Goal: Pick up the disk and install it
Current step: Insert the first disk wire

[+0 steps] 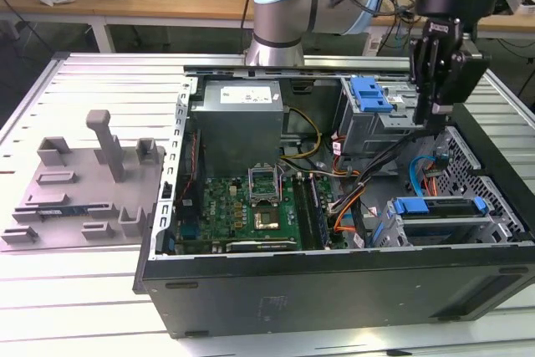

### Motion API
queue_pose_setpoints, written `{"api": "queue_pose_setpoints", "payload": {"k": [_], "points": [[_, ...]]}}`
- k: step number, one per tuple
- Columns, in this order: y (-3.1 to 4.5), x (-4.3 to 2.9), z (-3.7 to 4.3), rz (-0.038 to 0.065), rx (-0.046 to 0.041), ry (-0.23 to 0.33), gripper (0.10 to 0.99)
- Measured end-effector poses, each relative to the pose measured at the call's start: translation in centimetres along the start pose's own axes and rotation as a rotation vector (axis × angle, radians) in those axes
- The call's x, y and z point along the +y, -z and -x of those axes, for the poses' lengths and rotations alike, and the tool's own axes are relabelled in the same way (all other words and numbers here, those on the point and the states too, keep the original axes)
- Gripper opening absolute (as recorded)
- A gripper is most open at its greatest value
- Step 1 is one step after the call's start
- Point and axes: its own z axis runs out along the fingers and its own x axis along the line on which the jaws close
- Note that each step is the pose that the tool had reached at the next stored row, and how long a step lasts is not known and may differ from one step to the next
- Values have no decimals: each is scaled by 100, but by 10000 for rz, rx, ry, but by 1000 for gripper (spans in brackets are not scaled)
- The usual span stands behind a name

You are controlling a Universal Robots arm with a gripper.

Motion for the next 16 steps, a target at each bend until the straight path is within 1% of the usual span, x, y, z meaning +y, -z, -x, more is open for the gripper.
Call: {"api": "queue_pose_setpoints", "payload": {"k": [1, 2, 3, 4, 5, 6, 7, 8, 9, 12, 14, 15, 16], "points": [[-51, -73, 17, 10, 1, -22, 353], [-92, -77, 31, 34, 14, -143, 353], [-106, -83, 37, 23, 202, -259, 353], [-115, -115, 43, -40, 759, -322, 353], [-146, -159, 64, -41, 872, -346, 353], [-174, -155, 89, -25, 960, -404, 353], [-174, -152, 119, -94, 1544, -384, 353], [-185, -148, 162, -125, 1792, -375, 353], [-189, -146, 182, -132, 1826, -375, 353], [-191, -142, 214, -134, 1829, -375, 353], [-238, -137, 250, -139, 1877, -373, 353], [-271, -134, 262, -140, 1886, -374, 353], [-289, -133, 269, -140, 1887, -374, 353]]}}
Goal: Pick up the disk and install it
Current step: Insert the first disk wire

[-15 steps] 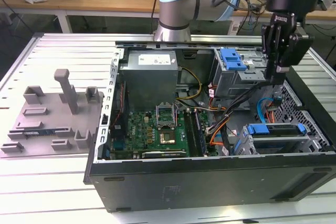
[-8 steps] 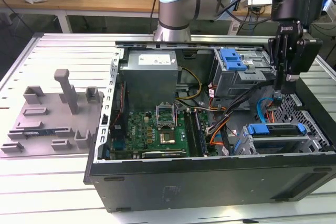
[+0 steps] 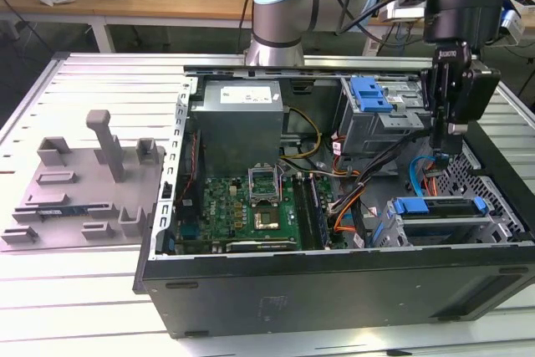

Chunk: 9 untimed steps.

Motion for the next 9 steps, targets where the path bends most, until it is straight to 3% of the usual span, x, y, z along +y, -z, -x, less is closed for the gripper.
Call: {"api": "queue_pose_setpoints", "payload": {"k": [9], "points": [[-49, 6, 30, -2, 5, 0, 353]]}}
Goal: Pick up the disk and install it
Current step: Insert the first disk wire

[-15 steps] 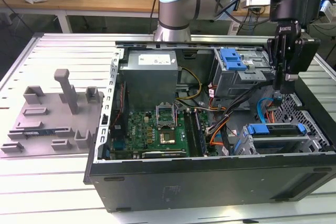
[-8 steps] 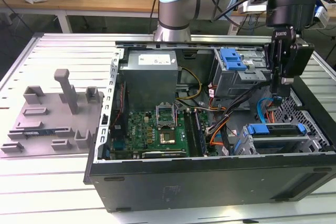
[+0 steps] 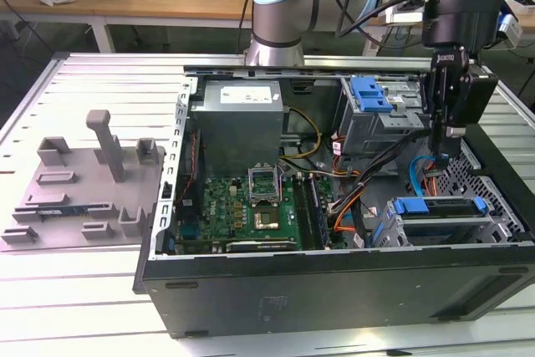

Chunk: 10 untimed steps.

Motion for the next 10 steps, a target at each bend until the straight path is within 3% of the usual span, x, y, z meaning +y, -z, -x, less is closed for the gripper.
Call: {"api": "queue_pose_setpoints", "payload": {"k": [2, 5, 8, 10], "points": [[-7, 1, 4, 0, 1, 0, 263], [-19, 2, 12, -2, 14, 0, 263], [2, 7, 50, -41, 290, 10, 263], [5, 9, 63, -47, 334, 11, 263]]}}
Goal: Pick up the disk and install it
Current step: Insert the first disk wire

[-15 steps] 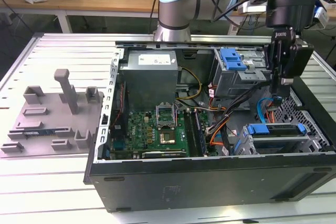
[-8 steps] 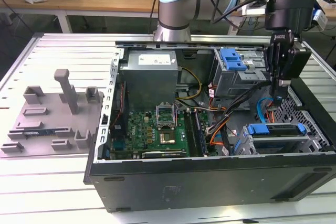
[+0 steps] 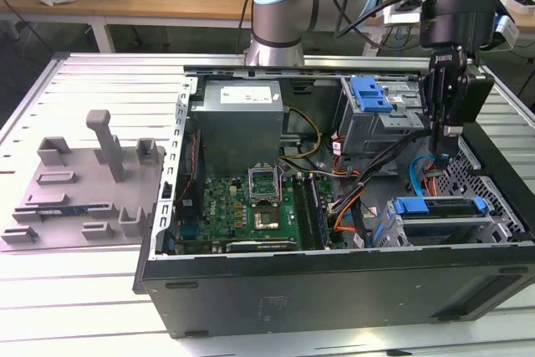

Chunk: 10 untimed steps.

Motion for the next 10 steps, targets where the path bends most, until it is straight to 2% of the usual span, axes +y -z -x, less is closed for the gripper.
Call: {"api": "queue_pose_setpoints", "payload": {"k": [2, 6, 10], "points": [[-7, -4, 8, -7, 42, 3, 263], [-18, -52, 21, 31, 49, 26, 263], [-21, -54, 45, 70, 64, 44, 263]]}}
